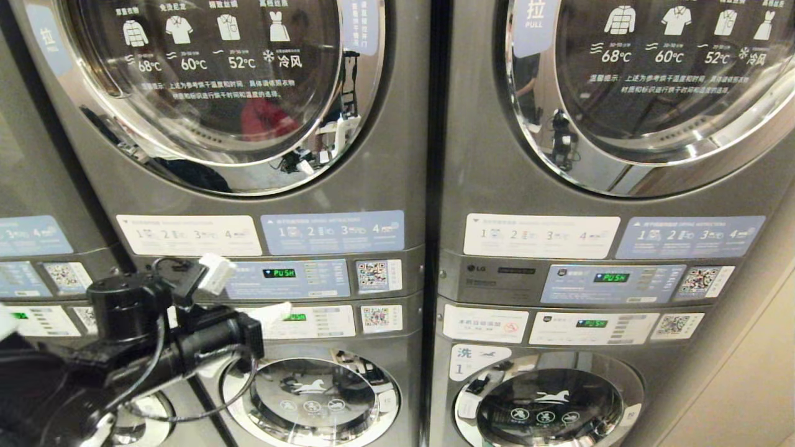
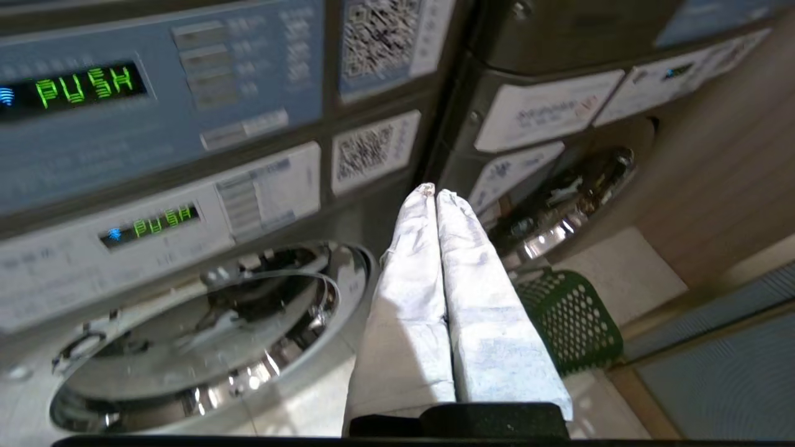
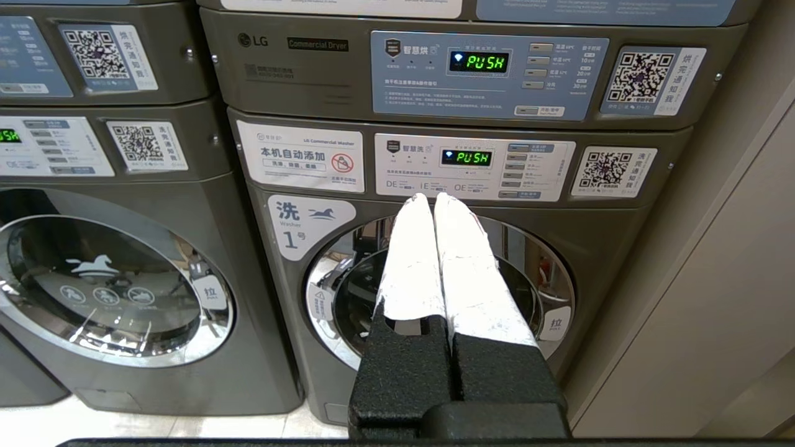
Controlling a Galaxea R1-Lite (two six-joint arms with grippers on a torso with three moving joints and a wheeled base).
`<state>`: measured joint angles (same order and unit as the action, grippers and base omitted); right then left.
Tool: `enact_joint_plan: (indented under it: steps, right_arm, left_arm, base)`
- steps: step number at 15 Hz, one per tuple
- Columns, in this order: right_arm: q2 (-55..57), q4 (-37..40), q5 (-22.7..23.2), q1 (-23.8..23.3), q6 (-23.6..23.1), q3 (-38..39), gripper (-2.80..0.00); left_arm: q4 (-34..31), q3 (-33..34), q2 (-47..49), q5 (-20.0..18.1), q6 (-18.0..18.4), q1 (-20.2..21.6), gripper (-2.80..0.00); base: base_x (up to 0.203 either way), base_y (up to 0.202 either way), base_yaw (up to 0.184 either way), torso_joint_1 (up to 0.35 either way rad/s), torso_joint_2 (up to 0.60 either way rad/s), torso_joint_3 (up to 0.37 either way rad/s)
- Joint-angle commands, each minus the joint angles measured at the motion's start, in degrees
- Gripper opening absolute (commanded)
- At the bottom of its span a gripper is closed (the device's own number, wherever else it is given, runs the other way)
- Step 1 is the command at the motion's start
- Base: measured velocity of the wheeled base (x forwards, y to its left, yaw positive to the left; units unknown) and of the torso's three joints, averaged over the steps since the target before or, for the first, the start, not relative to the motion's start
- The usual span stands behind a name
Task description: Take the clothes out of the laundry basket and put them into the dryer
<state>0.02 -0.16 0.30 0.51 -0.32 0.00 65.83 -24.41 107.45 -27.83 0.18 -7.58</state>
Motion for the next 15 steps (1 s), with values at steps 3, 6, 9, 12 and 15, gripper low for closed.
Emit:
enact_joint_plan:
  steps: [3, 6, 9, 12, 15]
  right_arm:
    - [-0.02, -0.02, 0.05, 0.02, -0.03, 0.09, -2.8]
    - [-0.02, -0.02, 0.05, 0.02, -0.03, 0.0, -2.8]
    - [-0.02, -0.02, 0.05, 0.02, -0.03, 0.09, -2.8]
    - [-0.02, -0.02, 0.05, 0.02, -0.03, 0.0, -2.8]
    - [-0.02, -0.02, 0.05, 0.02, -0.03, 0.0, -2.8]
  left_arm:
    - [3.58, -10.84, 16.27, -2.46, 0.11, 2.37, -2.8]
    - [4.36, -16.0, 20.39, -2.46, 0.25, 2.58, -2.8]
    - [3.62, -22.33, 23.75, 2.75, 0.52, 2.05, -2.8]
    - [-0.49, -26.83, 25.66, 5.72, 0.54, 1.75, -2.8]
    - [-0.88, -28.44, 26.9, 6.12, 0.87, 1.11, -2.8]
  base:
    - [0.0, 0.0, 0.0, 0.0, 0.0, 0.0]
    - [0.0, 0.0, 0.0, 0.0, 0.0, 0.0]
    - [0.0, 0.0, 0.0, 0.0, 0.0, 0.0]
    - [0.0, 0.0, 0.0, 0.0, 0.0, 0.0]
    - [0.0, 0.0, 0.0, 0.0, 0.0, 0.0]
